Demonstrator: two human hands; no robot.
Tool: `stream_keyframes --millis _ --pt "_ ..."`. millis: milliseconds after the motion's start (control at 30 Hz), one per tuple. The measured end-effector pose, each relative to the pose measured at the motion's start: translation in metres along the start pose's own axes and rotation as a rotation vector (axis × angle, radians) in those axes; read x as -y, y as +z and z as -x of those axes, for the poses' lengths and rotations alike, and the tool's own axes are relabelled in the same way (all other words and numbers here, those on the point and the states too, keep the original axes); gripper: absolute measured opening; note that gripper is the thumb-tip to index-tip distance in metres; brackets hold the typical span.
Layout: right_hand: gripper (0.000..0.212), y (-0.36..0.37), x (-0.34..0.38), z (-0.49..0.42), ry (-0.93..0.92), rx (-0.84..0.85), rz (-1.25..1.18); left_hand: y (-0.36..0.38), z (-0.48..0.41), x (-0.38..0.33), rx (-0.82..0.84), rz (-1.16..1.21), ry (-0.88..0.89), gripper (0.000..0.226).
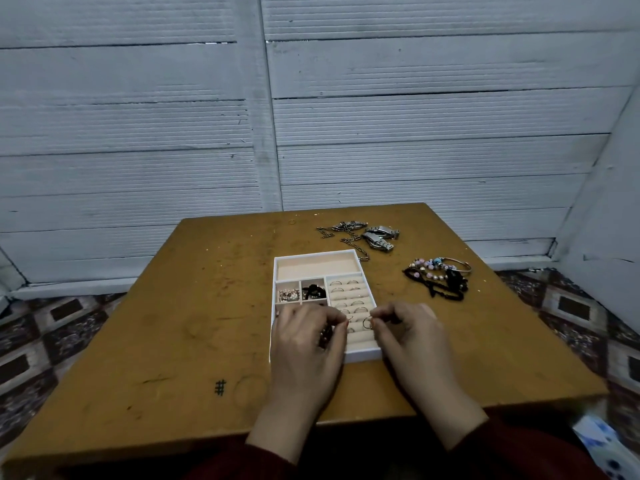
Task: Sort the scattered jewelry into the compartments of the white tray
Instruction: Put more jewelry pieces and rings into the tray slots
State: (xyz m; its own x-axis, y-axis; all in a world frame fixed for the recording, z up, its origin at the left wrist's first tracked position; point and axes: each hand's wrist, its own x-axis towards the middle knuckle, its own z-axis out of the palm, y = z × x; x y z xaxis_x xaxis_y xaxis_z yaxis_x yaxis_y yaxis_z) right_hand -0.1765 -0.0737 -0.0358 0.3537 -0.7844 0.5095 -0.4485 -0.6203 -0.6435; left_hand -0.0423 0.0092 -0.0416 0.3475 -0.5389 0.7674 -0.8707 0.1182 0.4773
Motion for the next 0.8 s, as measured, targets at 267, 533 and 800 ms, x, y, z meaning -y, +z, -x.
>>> stream_keyframes --millis 267,533,800 --pt "0.014 0.0027 -0.0007 0.0007 -0.093 0.010 0.170 0.0000 0.0035 0.0036 0.014 -0.028 -0.004 0.007" --pt "0.013 0.0055 -0.0024 0.0021 -0.122 0.028 0.222 -0.0010 0.0024 0.0039 0.004 -0.026 -0.031 0.007" --pt "0.015 0.0061 -0.0033 0.0019 -0.122 0.054 0.235 0.0001 0.0020 0.0045 -0.004 -0.029 -0.037 0.007"
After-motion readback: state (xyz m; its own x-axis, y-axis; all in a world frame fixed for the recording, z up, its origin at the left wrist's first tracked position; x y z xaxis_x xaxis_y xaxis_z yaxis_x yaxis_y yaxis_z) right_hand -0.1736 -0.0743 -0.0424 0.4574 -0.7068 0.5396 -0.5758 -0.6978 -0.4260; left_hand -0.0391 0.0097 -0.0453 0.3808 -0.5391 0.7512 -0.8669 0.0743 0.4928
